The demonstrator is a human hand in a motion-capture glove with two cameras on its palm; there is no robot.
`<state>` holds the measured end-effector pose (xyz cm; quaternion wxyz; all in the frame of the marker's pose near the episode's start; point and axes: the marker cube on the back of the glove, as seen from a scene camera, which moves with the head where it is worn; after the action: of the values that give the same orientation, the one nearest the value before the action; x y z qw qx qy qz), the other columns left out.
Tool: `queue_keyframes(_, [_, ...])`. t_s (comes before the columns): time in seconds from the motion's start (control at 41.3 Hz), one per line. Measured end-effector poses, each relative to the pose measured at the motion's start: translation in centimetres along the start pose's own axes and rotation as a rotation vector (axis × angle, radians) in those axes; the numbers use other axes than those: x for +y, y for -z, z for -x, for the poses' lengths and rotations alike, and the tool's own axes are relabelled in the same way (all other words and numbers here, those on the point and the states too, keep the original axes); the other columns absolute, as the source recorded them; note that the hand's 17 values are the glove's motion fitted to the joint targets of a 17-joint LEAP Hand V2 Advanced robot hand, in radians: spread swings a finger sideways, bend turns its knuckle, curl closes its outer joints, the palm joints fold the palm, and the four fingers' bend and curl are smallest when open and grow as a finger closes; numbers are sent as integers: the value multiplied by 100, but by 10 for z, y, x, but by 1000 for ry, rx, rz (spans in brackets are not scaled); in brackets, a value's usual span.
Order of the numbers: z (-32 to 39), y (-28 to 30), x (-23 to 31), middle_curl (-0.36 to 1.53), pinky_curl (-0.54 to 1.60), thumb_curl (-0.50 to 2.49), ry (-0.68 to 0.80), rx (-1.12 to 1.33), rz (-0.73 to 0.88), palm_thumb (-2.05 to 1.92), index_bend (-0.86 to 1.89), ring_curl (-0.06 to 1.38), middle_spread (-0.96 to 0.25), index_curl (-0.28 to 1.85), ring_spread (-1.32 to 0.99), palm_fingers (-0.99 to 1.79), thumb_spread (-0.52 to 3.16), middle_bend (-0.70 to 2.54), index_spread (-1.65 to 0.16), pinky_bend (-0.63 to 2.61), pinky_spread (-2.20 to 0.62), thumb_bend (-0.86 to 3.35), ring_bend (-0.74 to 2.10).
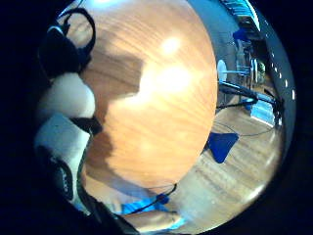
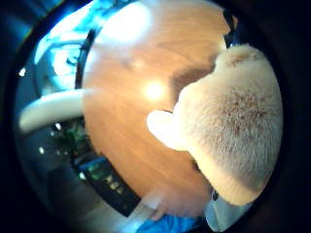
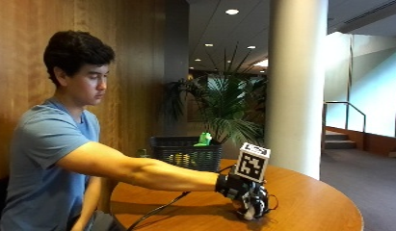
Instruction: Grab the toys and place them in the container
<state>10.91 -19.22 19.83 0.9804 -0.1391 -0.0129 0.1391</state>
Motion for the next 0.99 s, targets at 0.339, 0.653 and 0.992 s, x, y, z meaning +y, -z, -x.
queue_keyframes(0.339, [-4, 32, 39, 41, 36, 57, -39, 88, -80, 68, 32, 55, -23, 19, -40, 80, 104, 34, -33, 126, -39, 28, 85])
queue_keyframes(0.653, [-3, 114, 104, 47, 38, 66, 13, 31, -150, 71, 32, 56, -28, 24, -45, 79, 93, 31, -35, 124, -40, 23, 82])
queue_keyframes(0.992, [25, 194, 189, 54, 40, 73, 60, 99, -288, 71, 29, 59, -31, 29, -47, 76, 87, 27, -36, 124, -40, 19, 79])
